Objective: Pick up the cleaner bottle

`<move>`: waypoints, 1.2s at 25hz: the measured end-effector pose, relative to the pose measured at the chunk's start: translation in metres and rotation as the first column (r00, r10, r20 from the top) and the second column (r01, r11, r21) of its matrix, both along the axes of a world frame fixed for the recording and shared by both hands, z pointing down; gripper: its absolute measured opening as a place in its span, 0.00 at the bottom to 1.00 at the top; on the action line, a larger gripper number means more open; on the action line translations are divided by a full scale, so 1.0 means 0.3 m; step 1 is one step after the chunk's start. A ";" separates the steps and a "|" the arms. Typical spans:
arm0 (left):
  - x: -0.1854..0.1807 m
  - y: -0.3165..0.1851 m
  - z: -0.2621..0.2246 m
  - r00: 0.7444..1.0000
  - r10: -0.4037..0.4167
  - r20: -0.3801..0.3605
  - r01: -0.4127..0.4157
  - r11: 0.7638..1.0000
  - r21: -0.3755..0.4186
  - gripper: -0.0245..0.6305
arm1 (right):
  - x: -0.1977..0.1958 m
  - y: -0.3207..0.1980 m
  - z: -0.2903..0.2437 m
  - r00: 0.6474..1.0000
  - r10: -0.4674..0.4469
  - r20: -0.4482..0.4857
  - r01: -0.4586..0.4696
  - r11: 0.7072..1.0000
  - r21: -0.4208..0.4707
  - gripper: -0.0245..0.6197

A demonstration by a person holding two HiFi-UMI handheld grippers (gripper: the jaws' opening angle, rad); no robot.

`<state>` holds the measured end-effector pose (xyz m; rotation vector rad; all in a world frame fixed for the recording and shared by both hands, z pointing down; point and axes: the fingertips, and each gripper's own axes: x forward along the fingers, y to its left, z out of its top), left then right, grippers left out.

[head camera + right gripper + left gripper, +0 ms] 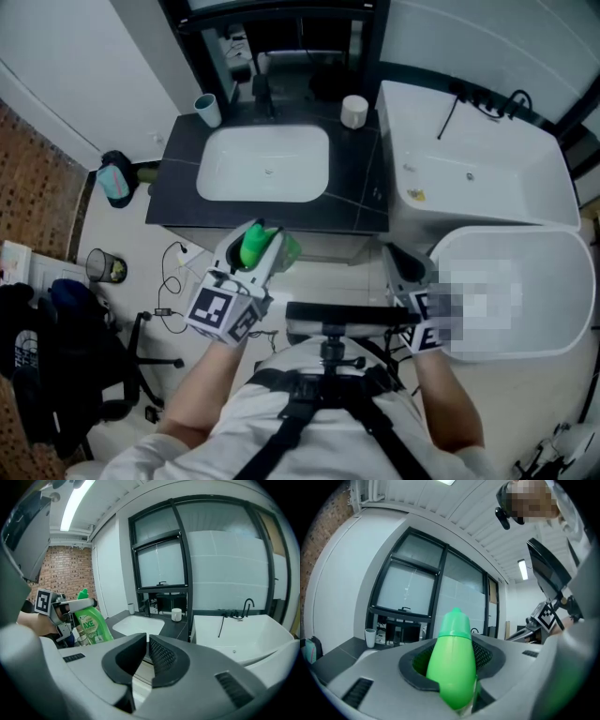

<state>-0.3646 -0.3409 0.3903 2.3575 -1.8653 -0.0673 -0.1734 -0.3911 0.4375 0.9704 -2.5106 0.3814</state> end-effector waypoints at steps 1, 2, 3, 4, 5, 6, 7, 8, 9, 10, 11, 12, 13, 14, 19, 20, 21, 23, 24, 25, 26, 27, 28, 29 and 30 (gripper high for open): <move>0.002 -0.004 -0.002 1.000 0.005 -0.001 -0.005 1.000 0.002 0.28 | 0.008 -0.001 0.000 1.000 0.004 0.000 -0.004 1.000 0.000 0.06; 0.004 -0.007 0.000 1.000 0.010 -0.004 -0.010 1.000 0.004 0.28 | 0.016 -0.003 0.000 1.000 0.009 -0.001 -0.009 1.000 0.002 0.05; 0.005 -0.008 0.003 1.000 0.016 -0.005 -0.016 1.000 0.005 0.28 | 0.023 -0.006 0.000 1.000 0.014 -0.002 -0.014 1.000 0.003 0.04; 0.004 -0.009 0.006 1.000 0.021 -0.005 -0.021 1.000 0.005 0.28 | 0.027 -0.009 0.000 1.000 0.018 0.000 -0.018 1.000 0.004 0.04; 0.003 -0.009 0.008 1.000 0.023 -0.001 -0.023 1.000 0.002 0.28 | 0.028 -0.012 -0.001 1.000 0.021 0.003 -0.021 1.000 0.003 0.04; 0.003 -0.009 0.007 1.000 0.024 0.002 -0.024 1.000 -0.001 0.28 | 0.030 -0.014 -0.002 1.000 0.023 0.005 -0.023 1.000 0.001 0.04; 0.007 -0.010 0.006 1.000 0.025 0.005 -0.025 1.000 -0.005 0.28 | 0.032 -0.015 -0.004 1.000 0.023 0.006 -0.023 1.000 0.000 0.04; 0.013 -0.012 0.003 1.000 0.027 0.006 -0.027 1.000 -0.008 0.28 | 0.036 -0.015 -0.005 1.000 0.023 0.007 -0.023 1.000 -0.001 0.04; 0.021 -0.014 0.001 1.000 0.030 0.005 -0.030 1.000 -0.010 0.28 | 0.039 -0.014 -0.005 1.000 0.022 0.007 -0.022 1.000 -0.002 0.04; 0.028 -0.015 0.000 0.999 0.035 0.004 -0.035 0.999 -0.008 0.28 | 0.041 -0.013 -0.004 1.000 0.020 0.007 -0.020 1.000 -0.002 0.04; 0.033 -0.014 0.001 0.999 0.039 0.005 -0.039 0.999 -0.007 0.28 | 0.041 -0.011 -0.002 1.000 0.018 0.006 -0.018 1.000 -0.002 0.04; 0.036 -0.012 0.002 0.999 0.042 0.006 -0.042 0.999 -0.009 0.28 | 0.039 -0.009 -0.002 1.000 0.015 0.006 -0.015 1.000 -0.002 0.04; 0.037 -0.009 0.004 0.999 0.044 0.007 -0.044 0.999 -0.015 0.28 | 0.036 -0.007 -0.002 1.000 0.011 0.005 -0.011 1.000 -0.002 0.04; 0.039 -0.006 0.006 0.999 0.045 0.007 -0.045 0.999 -0.021 0.28 | 0.032 -0.006 -0.002 1.000 0.007 0.005 -0.007 1.000 -0.002 0.04; 0.046 -0.008 -0.003 0.999 0.043 0.005 -0.043 0.999 -0.023 0.28 | 0.019 -0.013 -0.004 1.000 -0.008 0.008 0.008 1.000 -0.003 0.04; 0.045 -0.007 -0.003 0.999 0.042 0.007 -0.042 0.999 -0.027 0.28 | 0.016 -0.013 -0.005 1.000 -0.012 0.008 0.012 1.000 -0.004 0.04; 0.044 -0.006 -0.002 0.999 0.041 0.008 -0.041 0.999 -0.029 0.28 | 0.012 -0.012 -0.005 1.000 -0.016 0.009 0.016 1.000 -0.006 0.04; 0.044 -0.004 -0.003 0.999 0.043 0.005 -0.043 0.999 -0.027 0.28 | 0.003 -0.009 -0.006 1.000 -0.023 0.010 0.023 1.000 -0.010 0.04; 0.044 -0.004 -0.004 0.999 0.044 0.004 -0.044 0.999 -0.026 0.28 | 0.000 -0.008 -0.005 1.000 -0.026 0.010 0.027 1.000 -0.011 0.04; 0.044 -0.005 -0.005 0.999 0.044 0.004 -0.044 0.999 -0.027 0.28 | -0.001 -0.008 -0.003 1.000 -0.029 0.008 0.029 1.000 -0.010 0.04; 0.045 -0.006 -0.008 0.999 0.045 0.003 -0.045 0.999 -0.026 0.28 | 0.000 -0.009 -0.001 0.999 -0.032 0.003 0.032 0.999 -0.006 0.04; 0.046 -0.006 -0.011 0.999 0.045 0.001 -0.045 0.999 -0.025 0.28 | 0.001 -0.010 0.002 0.999 -0.035 -0.005 0.035 0.999 0.001 0.04; 0.046 -0.007 -0.011 0.999 0.046 0.001 -0.046 0.999 -0.024 0.28 | 0.002 -0.011 0.004 0.999 -0.037 -0.012 0.037 0.999 0.008 0.04; 0.046 -0.008 -0.011 0.999 0.047 0.002 -0.047 0.999 -0.024 0.28 | 0.002 -0.013 0.005 0.999 -0.040 -0.016 0.040 0.999 0.012 0.04; 0.048 -0.011 -0.011 0.999 0.047 0.002 -0.047 0.999 -0.024 0.28 | 0.002 -0.015 0.005 0.999 -0.042 -0.018 0.042 0.999 0.014 0.04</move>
